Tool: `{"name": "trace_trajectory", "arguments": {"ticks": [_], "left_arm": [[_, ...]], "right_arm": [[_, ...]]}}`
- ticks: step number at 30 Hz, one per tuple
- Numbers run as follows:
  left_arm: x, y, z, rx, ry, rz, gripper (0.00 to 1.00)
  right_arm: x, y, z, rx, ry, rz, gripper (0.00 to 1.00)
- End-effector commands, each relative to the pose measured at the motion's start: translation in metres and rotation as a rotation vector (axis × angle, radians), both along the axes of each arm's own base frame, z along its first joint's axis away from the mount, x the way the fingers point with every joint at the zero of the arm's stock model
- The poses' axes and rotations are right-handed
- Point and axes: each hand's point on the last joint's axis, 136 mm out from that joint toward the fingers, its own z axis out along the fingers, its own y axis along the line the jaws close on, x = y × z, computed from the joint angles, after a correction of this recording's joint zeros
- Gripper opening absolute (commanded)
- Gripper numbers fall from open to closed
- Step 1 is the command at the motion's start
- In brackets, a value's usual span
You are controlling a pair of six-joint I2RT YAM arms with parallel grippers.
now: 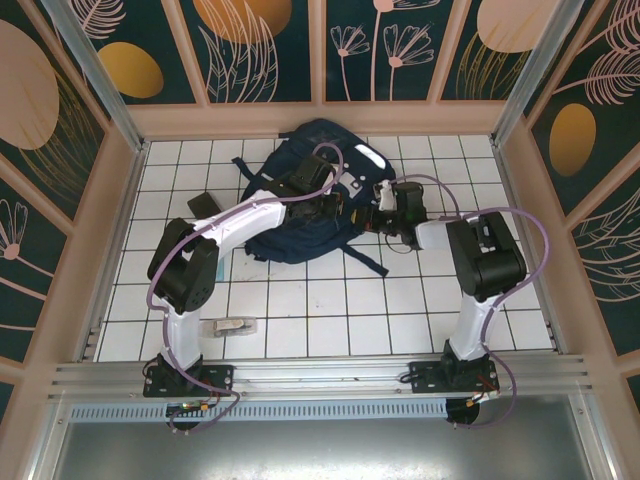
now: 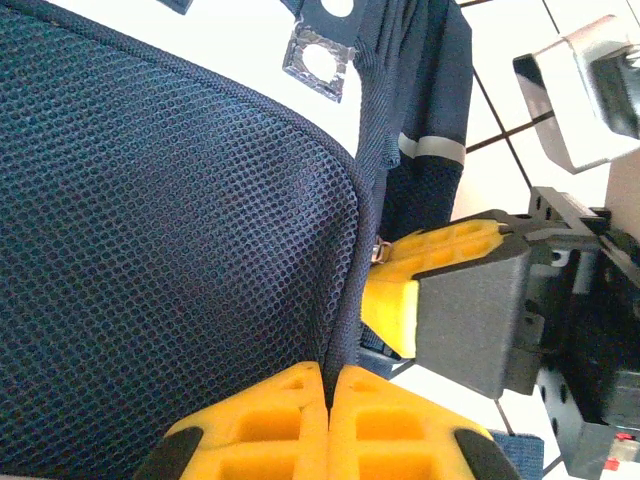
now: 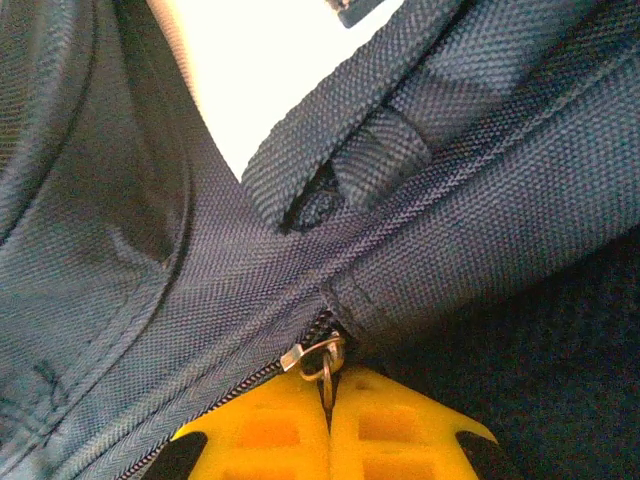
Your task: Pack the student bag
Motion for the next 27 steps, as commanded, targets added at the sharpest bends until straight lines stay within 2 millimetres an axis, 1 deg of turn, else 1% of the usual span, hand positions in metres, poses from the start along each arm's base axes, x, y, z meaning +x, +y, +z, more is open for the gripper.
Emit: {"name": "trace_trajectory", "arguments": {"ticks": [1, 3, 5, 7, 9, 11, 15, 18, 19, 20, 22, 23, 24, 25, 26, 27], "left_arm": [[0.019, -0.015, 0.041, -0.101, -0.106, 0.024, 0.0], [0.026, -0.018, 0.037, -0.109, -0.116, 0.034, 0.0], [0.029, -0.024, 0.029, -0.127, -0.112, 0.036, 0.0], [0.032, -0.031, 0.023, -0.155, -0.097, 0.035, 0.0], [0.032, -0.038, 0.018, -0.195, -0.079, 0.035, 0.0], [0.033, -0.041, 0.017, -0.226, -0.071, 0.042, 0.0], [0.034, -0.046, 0.025, -0.276, -0.081, 0.053, 0.0], [0.037, -0.049, 0.031, -0.311, -0.088, 0.065, 0.0], [0.039, -0.05, 0.034, -0.323, -0.09, 0.069, 0.0], [0.039, -0.052, 0.036, -0.333, -0.09, 0.071, 0.0], [0.041, -0.05, 0.046, -0.35, -0.108, 0.081, 0.0], [0.042, -0.048, 0.053, -0.354, -0.123, 0.09, 0.0], [0.044, -0.042, 0.059, -0.354, -0.138, 0.102, 0.03], [0.046, -0.037, 0.065, -0.35, -0.149, 0.113, 0.17], [0.048, -0.03, 0.072, -0.345, -0.166, 0.125, 0.36], [0.051, -0.019, 0.076, -0.325, -0.18, 0.144, 0.54]], "right_arm": [[-0.008, -0.013, 0.006, -0.053, 0.048, -0.027, 0.0], [-0.016, -0.014, 0.008, -0.063, 0.1, -0.02, 0.0], [-0.027, -0.013, 0.007, -0.075, 0.163, -0.017, 0.0], [-0.042, -0.006, 0.006, -0.088, 0.21, 0.006, 0.0], [-0.057, 0.006, 0.007, -0.106, 0.233, 0.036, 0.0], [-0.069, 0.02, 0.014, -0.112, 0.232, 0.067, 0.0], [-0.092, 0.044, 0.024, -0.117, 0.239, 0.143, 0.0], [-0.102, 0.06, 0.037, -0.074, 0.226, 0.206, 0.0], [-0.102, 0.062, 0.037, -0.086, 0.216, 0.209, 0.0], [-0.099, 0.059, 0.032, -0.126, 0.211, 0.188, 0.0], [-0.091, 0.04, 0.016, -0.206, 0.233, 0.11, 0.0], [-0.088, 0.033, 0.012, -0.214, 0.242, 0.082, 0.0], [-0.085, 0.025, 0.01, -0.213, 0.249, 0.049, 0.0], [-0.082, 0.017, 0.007, -0.215, 0.253, 0.019, 0.0], [-0.079, 0.007, 0.007, -0.221, 0.249, -0.011, 0.0], [-0.077, -0.003, 0.006, -0.233, 0.246, -0.043, 0.0]]}}
